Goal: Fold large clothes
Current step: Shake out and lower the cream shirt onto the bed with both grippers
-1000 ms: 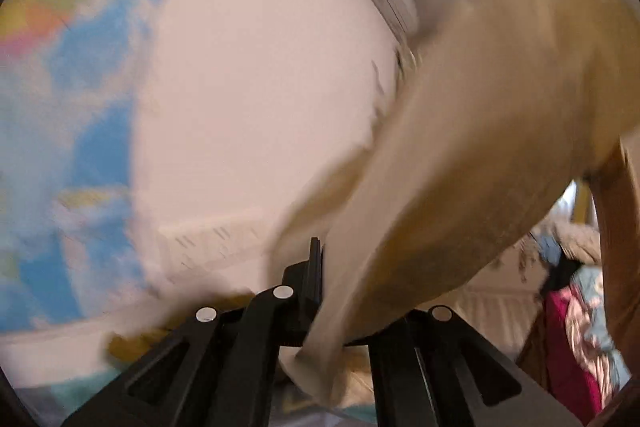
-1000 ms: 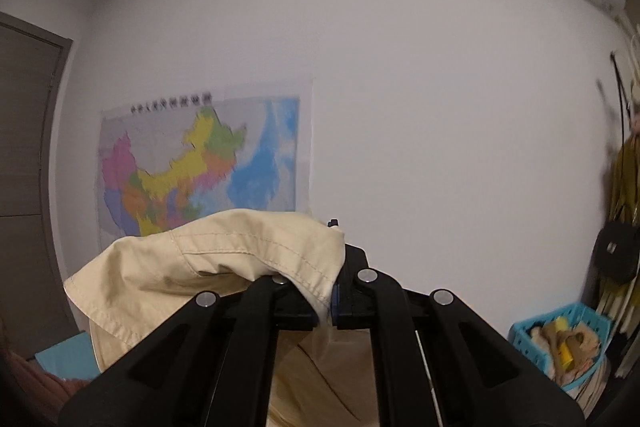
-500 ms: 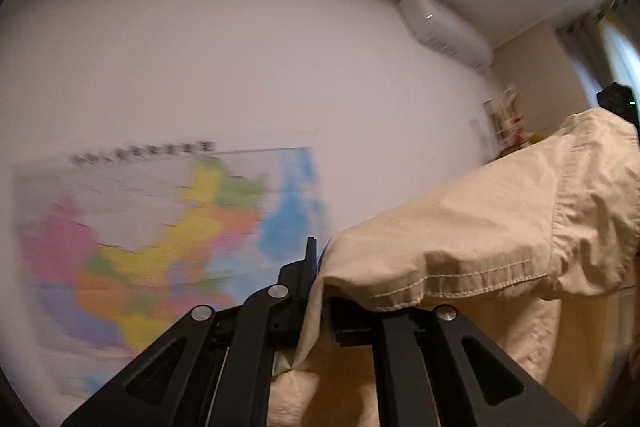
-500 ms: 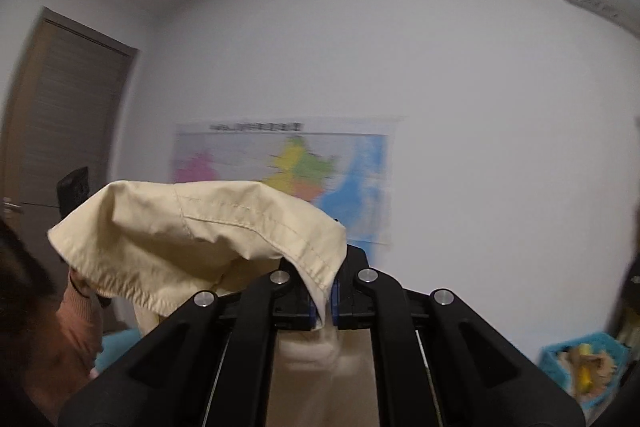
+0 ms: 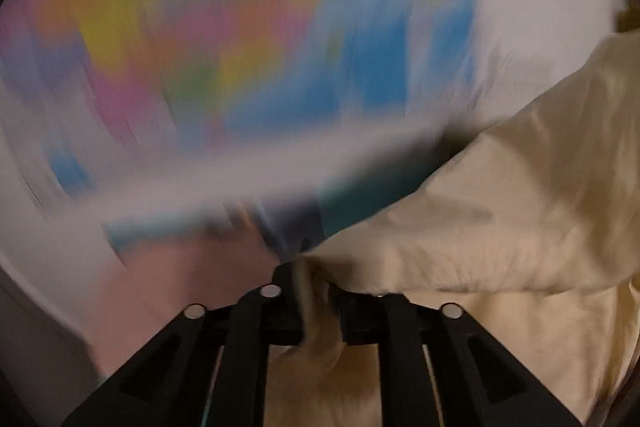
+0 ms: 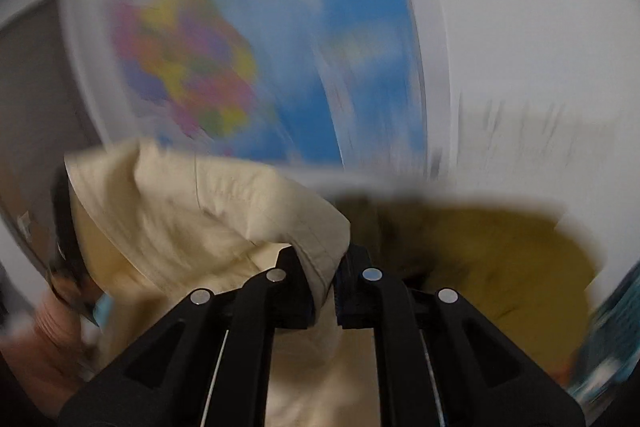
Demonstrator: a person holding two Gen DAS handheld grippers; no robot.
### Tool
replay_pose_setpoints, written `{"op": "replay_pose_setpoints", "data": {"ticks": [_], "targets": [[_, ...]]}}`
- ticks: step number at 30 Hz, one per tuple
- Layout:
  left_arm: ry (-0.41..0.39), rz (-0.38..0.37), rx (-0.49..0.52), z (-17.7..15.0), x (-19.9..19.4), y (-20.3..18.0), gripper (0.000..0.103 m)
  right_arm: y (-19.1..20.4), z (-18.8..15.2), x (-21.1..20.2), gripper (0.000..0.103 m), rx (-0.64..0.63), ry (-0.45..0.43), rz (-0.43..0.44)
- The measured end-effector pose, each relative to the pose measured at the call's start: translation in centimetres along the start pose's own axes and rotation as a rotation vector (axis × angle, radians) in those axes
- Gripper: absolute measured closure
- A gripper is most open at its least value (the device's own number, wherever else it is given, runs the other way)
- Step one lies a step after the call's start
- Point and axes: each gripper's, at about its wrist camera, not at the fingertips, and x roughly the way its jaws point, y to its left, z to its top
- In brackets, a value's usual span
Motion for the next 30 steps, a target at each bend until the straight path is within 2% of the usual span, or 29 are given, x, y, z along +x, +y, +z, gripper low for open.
{"op": "replay_pose_setpoints", "data": {"ticks": [3, 5, 6, 8, 10, 11, 12, 13, 14, 16, 18, 19, 21, 22, 23, 24, 25, 26, 27, 30], "targets": [[0.138, -0.027, -0.063, -1.8, 7.7, 1.6, 0.097, -3.0, -1.9, 8.4, 0.097, 0.06, 0.145, -0.04], [0.194, -0.053, -0.113, -2.0, 10.4, 2.7, 0.093, -4.5, -2.2, 10.7, 0.096, 0.089, 0.163, -0.087], [0.213, -0.05, -0.126, -1.8, 11.2, 3.4, 0.088, -5.1, -2.0, 11.3, 0.091, 0.1, 0.167, -0.089], [0.214, -0.009, -0.134, -1.2, 11.3, 4.3, 0.051, -5.7, -1.7, 11.4, 0.08, 0.105, 0.171, -0.105], [0.134, 0.019, -0.065, -0.4, 9.8, 4.7, 0.041, -4.5, -1.3, 10.8, 0.07, 0.002, 0.16, -0.183], [0.11, 0.024, -0.037, -0.3, 9.1, 4.4, 0.033, -3.0, -1.4, 9.6, 0.056, -0.085, 0.128, -0.242], [0.076, 0.015, -0.006, -0.4, 7.8, 4.3, 0.029, -1.9, -1.6, 8.6, 0.044, -0.133, 0.105, -0.245], [0.043, -0.024, 0.018, -0.5, 6.7, 4.0, 0.025, -0.7, -1.6, 7.7, 0.043, -0.184, 0.077, -0.233], [0.007, -0.109, 0.059, -0.9, 5.1, 3.8, 0.022, 0.8, -1.6, 7.4, 0.043, -0.248, 0.064, -0.226], [-0.026, -0.199, 0.116, -1.5, 3.1, 1.8, 0.017, 2.7, -1.8, 7.9, 0.041, -0.355, 0.066, -0.245], [-0.033, -0.3, 0.196, -2.4, 2.1, -0.2, 0.013, 4.6, -2.6, 9.9, 0.04, -0.466, 0.111, -0.274], [-0.012, -0.338, 0.245, -2.8, 2.2, -1.8, 0.011, 4.7, -2.5, 11.1, 0.04, -0.493, 0.132, -0.293], [0.062, -0.373, 0.312, -3.6, 3.3, -4.4, 0.011, 4.7, -2.5, 12.4, 0.042, -0.528, 0.16, -0.324], [0.132, -0.374, 0.323, -3.7, 4.9, -5.5, 0.011, 4.7, -2.4, 13.1, 0.042, -0.533, 0.159, -0.327], [0.192, -0.372, 0.314, -3.8, 6.4, -6.1, 0.012, 4.5, -1.9, 13.6, 0.053, -0.517, 0.154, -0.328], [0.262, -0.372, 0.29, -3.6, 8.1, -6.3, 0.016, 4.2, -1.5, 13.6, 0.079, -0.491, 0.15, -0.321], [0.318, -0.371, 0.253, -3.3, 9.8, -6.1, 0.027, 3.4, -0.8, 13.2, 0.085, -0.441, 0.151, -0.287], [0.362, -0.365, 0.206, -2.6, 11.5, -5.8, 0.044, 2.8, -0.1, 12.7, 0.091, -0.383, 0.143, -0.241], [0.377, -0.369, 0.156, -1.6, 12.7, -5.1, 0.047, 2.4, 0.6, 11.9, 0.099, -0.337, 0.12, -0.201], [0.33, -0.469, -0.042, 2.1, 14.1, -2.1, 0.049, 0.3, 2.6, 9.5, 0.101, -0.152, 0.027, -0.084]]}}
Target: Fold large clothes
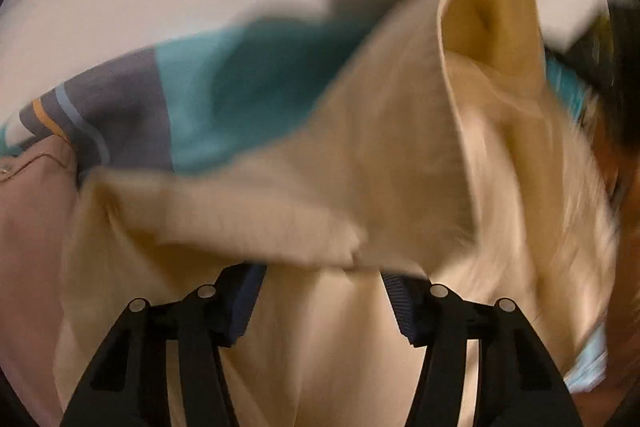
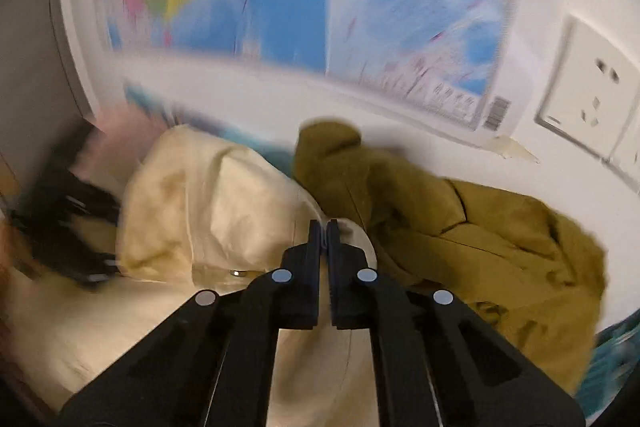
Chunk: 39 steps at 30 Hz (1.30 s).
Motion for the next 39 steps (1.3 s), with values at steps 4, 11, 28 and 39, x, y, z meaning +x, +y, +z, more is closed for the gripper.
{"op": "replay_pose_setpoints", "data": {"ticks": [4, 11, 28, 39], "targets": [[-0.21, 0.08, -0.165, 4.2, -3.2, 3.5, 0.046, -3.0, 0.7, 1.3, 0.102, 0.163, -0.009, 0.009], [-0.223, 0.223, -0.158, 3.4, -4.2, 5.0, 0.028, -1.1, -2.8, -4.1, 0.026, 0.087, -0.008, -0.059], [-0.256, 0.412, 0.188, -6.9, -7.7, -2.0, 0.014, 1.4, -16.7, -17.0, 0.097, 0.073, 0.111, -0.185], [-0.23, 0.52, 0.129, -10.7, -10.1, 0.8, 0.013, -10.7, -18.0, -13.1, 0.064, 0.359, 0.153, -0.35]]}}
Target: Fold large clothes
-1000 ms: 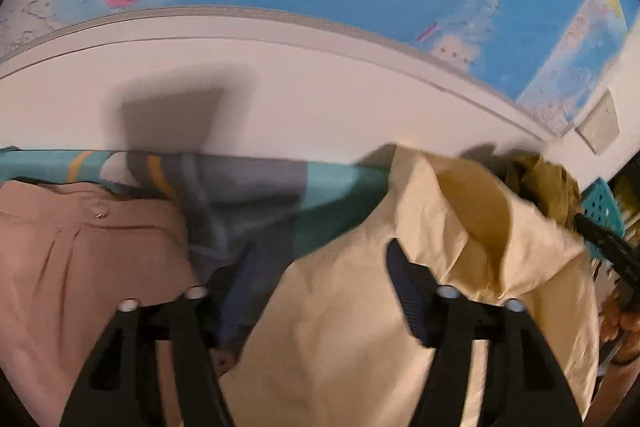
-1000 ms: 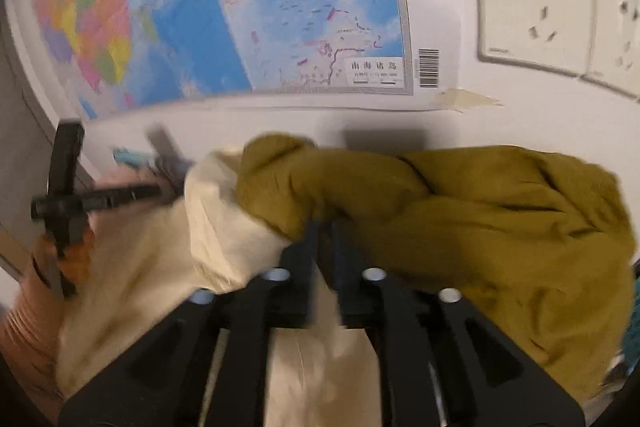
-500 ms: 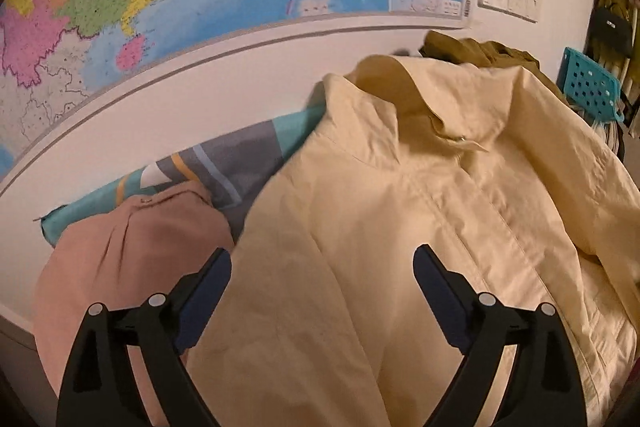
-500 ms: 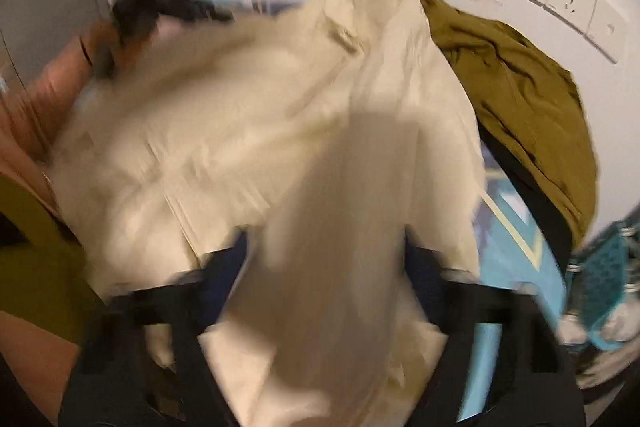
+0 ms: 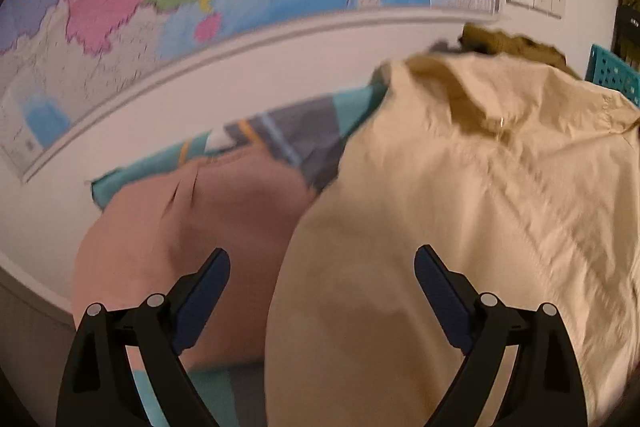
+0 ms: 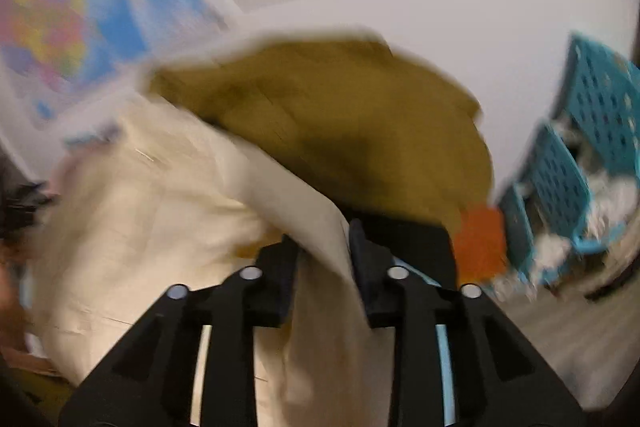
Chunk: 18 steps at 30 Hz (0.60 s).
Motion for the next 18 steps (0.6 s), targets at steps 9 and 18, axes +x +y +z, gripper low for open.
{"op": "replay_pose_setpoints", "data": {"ticks": [9, 18], "targets": [[-0.042, -0.166, 0.093, -5.6, -5.0, -3.0, 0.007, 0.2, -2.1, -2.1, 0.031, -0.004, -0.102, 0.013], [0.103, -0.058, -0.017, -6.2, -1.6, -1.3, 0.094, -1.8, -5.7, -2.8, 0.027, 0.01, -0.08, 0.096]]}}
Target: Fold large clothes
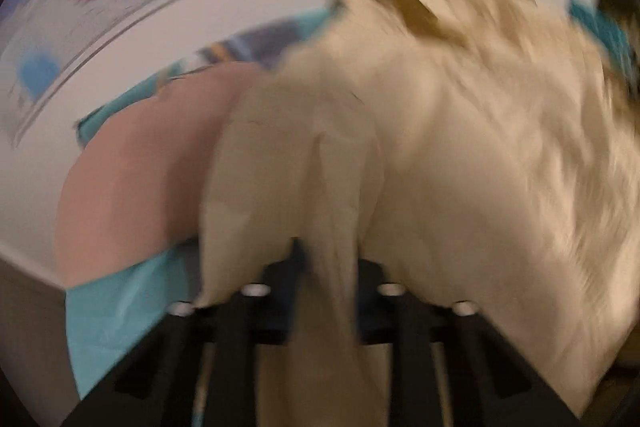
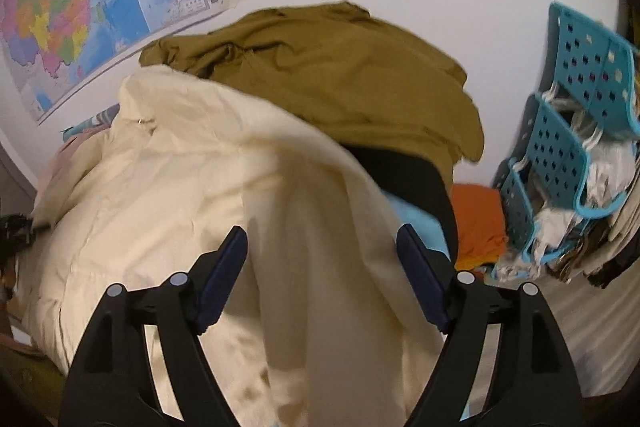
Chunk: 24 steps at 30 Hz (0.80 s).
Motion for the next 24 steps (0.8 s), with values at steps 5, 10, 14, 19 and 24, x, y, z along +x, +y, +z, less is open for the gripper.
{"op": "replay_pose_setpoints", "data": {"ticks": [5, 10, 14, 19, 24], "targets": [[-0.098, 0.123, -0.194, 2.4, -4.0, 7.2, 0.086, -2.1, -1.9, -2.4, 0.026, -0.003, 0.002, -0.006], [0.001, 0.256, -0.229, 2.2, -0.8, 8.5, 0.044, -3.7, -4.6, -2.8, 0.015, -0.008, 0.063, -0.002], [-0.079, 0.224, -0.21, 2.0, -1.9, 6.2, 0.042, -4.9, -6.8, -2.6, 0.014, 0.014, 0.118, 0.038], [-0.249, 0.184, -0.104, 3.2, -6.1, 2.7, 0.023, -6.7, -7.8, -1.8, 0.04, 0.114, 0.125, 0.194], [-0.3, 0.151, -0.016, 4.5, -8.1, -0.3, 0.021, -6.1, -6.1, -4.8, 0.092, 0.101, 0.042, 0.245]]}}
